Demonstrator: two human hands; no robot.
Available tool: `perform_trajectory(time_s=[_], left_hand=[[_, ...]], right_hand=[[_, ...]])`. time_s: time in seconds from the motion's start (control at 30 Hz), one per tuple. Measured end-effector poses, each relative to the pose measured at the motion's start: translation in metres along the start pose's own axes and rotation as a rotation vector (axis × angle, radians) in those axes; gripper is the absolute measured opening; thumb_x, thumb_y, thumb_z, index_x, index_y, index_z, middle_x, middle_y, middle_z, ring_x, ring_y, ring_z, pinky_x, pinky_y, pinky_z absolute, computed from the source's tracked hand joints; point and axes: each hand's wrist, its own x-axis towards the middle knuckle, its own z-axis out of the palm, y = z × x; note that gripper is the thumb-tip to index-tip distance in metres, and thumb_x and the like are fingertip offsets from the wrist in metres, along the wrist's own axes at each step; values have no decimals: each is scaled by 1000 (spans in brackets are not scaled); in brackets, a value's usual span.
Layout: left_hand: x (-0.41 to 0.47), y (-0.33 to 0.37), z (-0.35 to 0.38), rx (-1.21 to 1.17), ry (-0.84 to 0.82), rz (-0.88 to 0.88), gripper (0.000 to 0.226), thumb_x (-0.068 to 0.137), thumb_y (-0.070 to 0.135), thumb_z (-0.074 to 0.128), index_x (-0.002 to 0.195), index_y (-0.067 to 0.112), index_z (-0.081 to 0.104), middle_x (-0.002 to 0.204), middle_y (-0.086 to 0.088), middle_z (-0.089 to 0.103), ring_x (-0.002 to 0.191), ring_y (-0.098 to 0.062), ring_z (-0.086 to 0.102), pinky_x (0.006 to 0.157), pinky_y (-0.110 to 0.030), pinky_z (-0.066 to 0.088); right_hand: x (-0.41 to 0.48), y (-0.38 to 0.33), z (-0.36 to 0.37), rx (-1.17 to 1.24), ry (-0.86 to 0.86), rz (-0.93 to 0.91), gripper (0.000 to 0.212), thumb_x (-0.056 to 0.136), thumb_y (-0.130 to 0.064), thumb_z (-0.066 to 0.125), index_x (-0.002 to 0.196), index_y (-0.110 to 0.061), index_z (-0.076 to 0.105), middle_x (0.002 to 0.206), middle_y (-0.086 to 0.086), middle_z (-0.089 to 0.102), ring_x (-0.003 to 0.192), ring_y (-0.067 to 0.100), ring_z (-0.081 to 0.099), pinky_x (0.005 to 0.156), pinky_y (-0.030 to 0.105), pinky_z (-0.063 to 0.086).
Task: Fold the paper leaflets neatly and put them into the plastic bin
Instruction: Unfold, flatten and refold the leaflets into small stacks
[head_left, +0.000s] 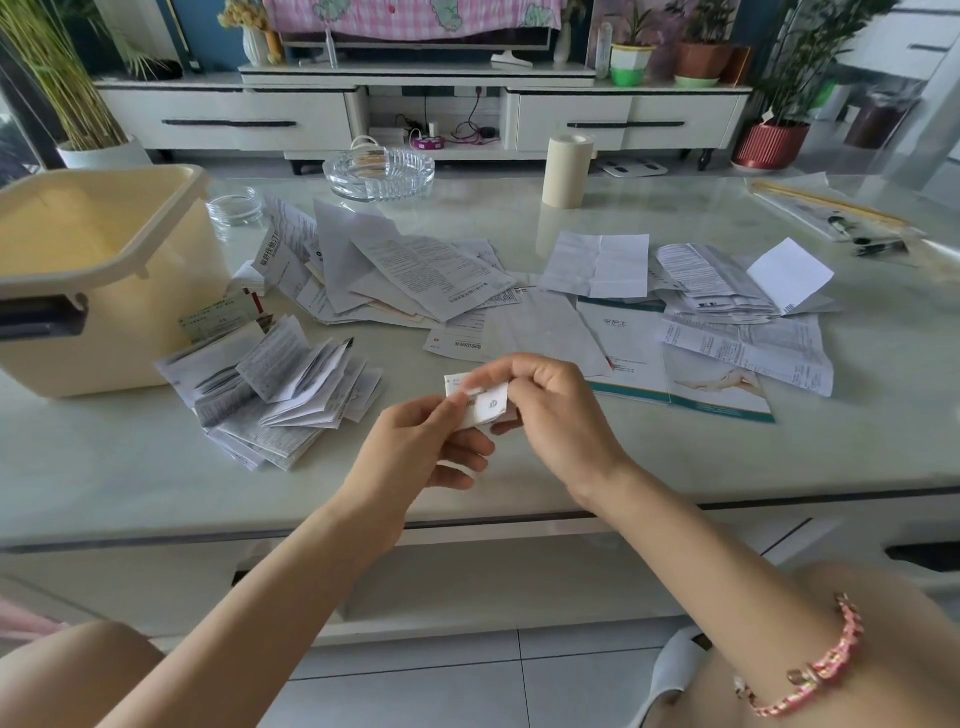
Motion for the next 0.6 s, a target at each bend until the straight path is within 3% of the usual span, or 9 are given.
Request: perform_trajectory(time_s=[0.13,0.2,0.3,0.43,0.5,0.6], left_hand=[[3,-3,-2,115,88,152,25,98,19,45,83,10,63,53,2,64,46,-6,54,43,-16,43],[3,-5,-1,167,115,214,27,97,20,46,80,6,62,53,1,64,47,-8,55,43,-18,43],[3,-6,-1,189,156,264,38,97,29,44,78,1,61,51,-2,60,47,-13,54,42,-22,42],[4,-5,-2,242,224,336,46,96,37,42,66,4,53,42,4,49,38,-7,44,39,-17,35],[5,-5,-2,291,265,391,42,96,33,44,66,6,54,46,-1,46,36,-6,39,38,-14,33],[7,-7,-4,326,282,433,45,95,32,45,71,-5,55,51,-9,41,42,-13,35,38,-15,33]], right_hand=[[1,-7,-7,73,-11,142,18,96,-21,47,105,-12,61,84,3,62,64,11,58,55,21,50],[0,-4,-7,-16,-68,151,18,91,-24,58,104,-12,60,80,-1,61,60,9,58,56,21,50],[0,-4,-3,-51,-114,142,7,85,-12,67,87,-12,61,71,-2,62,52,6,57,52,20,48],[-1,-7,1,56,-198,152,19,85,-10,66,69,-12,55,55,-4,57,46,10,55,44,21,45],[-2,-8,5,77,-178,158,25,92,-20,58,70,-8,55,47,-6,55,43,13,52,40,21,42],[1,-3,14,-35,-75,104,38,96,-33,49,74,-2,56,36,-9,45,36,9,45,35,17,33]])
